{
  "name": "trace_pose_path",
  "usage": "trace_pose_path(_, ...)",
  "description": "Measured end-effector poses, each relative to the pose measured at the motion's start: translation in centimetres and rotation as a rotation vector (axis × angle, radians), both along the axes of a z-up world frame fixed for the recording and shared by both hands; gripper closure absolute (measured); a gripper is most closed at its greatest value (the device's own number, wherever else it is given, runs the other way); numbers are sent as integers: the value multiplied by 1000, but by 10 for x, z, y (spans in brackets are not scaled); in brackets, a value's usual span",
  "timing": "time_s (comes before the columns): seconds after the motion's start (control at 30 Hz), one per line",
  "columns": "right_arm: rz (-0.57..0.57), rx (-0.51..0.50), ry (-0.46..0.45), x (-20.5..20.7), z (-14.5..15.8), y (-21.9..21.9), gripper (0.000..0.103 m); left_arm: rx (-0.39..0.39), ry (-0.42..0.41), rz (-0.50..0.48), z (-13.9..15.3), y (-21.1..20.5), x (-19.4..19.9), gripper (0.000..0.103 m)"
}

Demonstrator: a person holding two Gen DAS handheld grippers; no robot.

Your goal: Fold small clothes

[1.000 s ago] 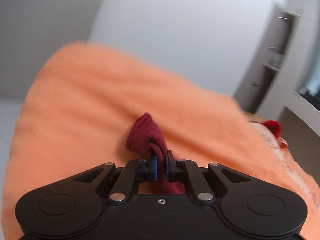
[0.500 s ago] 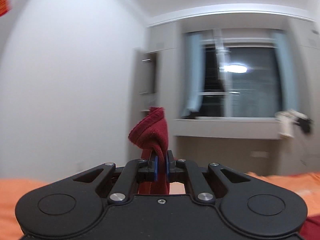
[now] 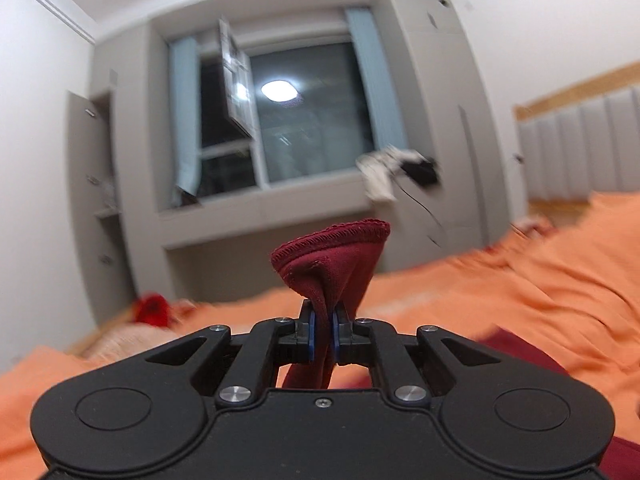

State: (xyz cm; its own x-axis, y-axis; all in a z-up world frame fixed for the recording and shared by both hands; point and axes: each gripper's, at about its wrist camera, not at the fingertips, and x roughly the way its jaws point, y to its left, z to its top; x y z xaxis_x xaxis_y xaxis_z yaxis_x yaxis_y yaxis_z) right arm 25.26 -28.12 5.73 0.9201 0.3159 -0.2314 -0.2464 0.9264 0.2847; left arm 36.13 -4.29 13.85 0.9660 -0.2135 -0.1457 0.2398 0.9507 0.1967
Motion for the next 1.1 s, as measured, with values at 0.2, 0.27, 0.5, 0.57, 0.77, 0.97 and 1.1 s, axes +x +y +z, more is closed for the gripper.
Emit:
trace_pose_path(0.2,-64,18,-4,-5,0,-20,0,2,179,-97,-75,-37,-4,92)
trace_pose_path(0.27,-75,20,-2,-5,-1,-22,0,9,227,-114,-98,-45,-10,89)
trace_pose_path(0.5,-85,22,18,1,-7,-23,0,4,349,-168,-145,-38,-26,70)
trace_pose_path(0.57,-78,16,28,3,-9,-20,0,-15,370,-193,-139,-29,-29,45)
trace_pose_path(0.77,-41,-43,64,10,-19,-9,0,-52,378,-238,-118,-7,-39,12)
trace_pose_path(0.97,-11,-88,95,17,-25,4,0,-78,348,-140,-97,37,-43,1)
trace_pose_path(1.1,61,-126,97,26,-18,16,0,-105,320,99,-81,82,-25,1)
